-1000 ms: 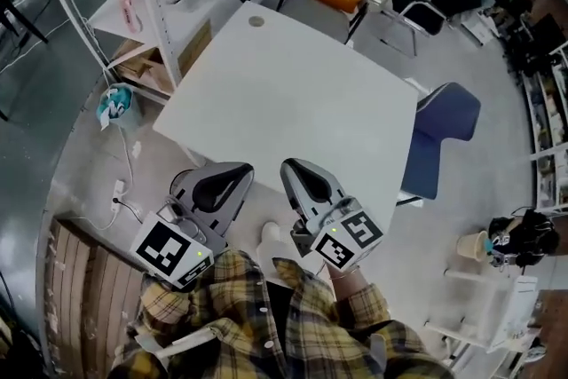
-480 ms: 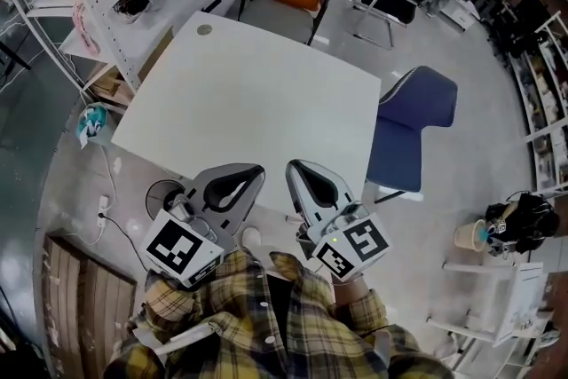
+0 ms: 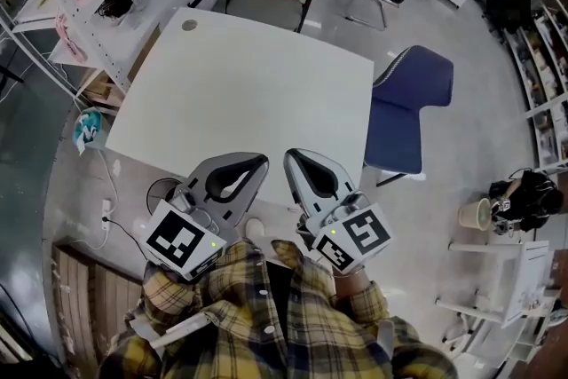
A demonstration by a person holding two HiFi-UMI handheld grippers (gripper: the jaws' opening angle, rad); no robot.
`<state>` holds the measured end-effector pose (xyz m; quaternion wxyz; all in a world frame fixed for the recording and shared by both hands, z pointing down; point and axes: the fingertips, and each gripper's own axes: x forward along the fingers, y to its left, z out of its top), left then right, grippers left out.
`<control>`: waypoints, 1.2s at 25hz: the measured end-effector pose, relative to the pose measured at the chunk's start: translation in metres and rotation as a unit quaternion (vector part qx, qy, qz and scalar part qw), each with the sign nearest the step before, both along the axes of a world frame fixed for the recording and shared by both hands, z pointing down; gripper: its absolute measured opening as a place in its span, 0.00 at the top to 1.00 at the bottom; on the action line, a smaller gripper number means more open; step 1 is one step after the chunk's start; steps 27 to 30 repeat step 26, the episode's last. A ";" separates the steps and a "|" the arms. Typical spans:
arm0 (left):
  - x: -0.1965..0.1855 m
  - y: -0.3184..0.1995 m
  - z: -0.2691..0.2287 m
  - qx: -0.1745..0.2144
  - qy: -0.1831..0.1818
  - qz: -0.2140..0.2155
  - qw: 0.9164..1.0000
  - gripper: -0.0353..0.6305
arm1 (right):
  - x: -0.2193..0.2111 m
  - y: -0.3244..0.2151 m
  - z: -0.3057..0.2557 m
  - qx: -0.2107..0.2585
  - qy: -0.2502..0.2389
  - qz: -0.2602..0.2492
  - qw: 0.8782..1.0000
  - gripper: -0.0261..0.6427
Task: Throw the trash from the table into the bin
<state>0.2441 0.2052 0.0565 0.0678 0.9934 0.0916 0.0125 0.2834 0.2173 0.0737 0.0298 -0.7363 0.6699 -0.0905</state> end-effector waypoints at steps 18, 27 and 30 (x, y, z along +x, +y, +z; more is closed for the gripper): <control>-0.007 -0.012 0.008 -0.007 -0.007 0.012 1.000 0.94 | -0.005 -0.011 0.013 -0.014 -0.022 0.012 1.000 0.96; -0.005 -0.011 0.014 -0.011 -0.009 0.013 1.000 0.94 | -0.003 -0.011 0.024 -0.019 -0.030 0.010 0.999 0.96; -0.005 -0.011 0.014 -0.011 -0.009 0.013 1.000 0.94 | -0.003 -0.011 0.024 -0.019 -0.030 0.010 0.999 0.96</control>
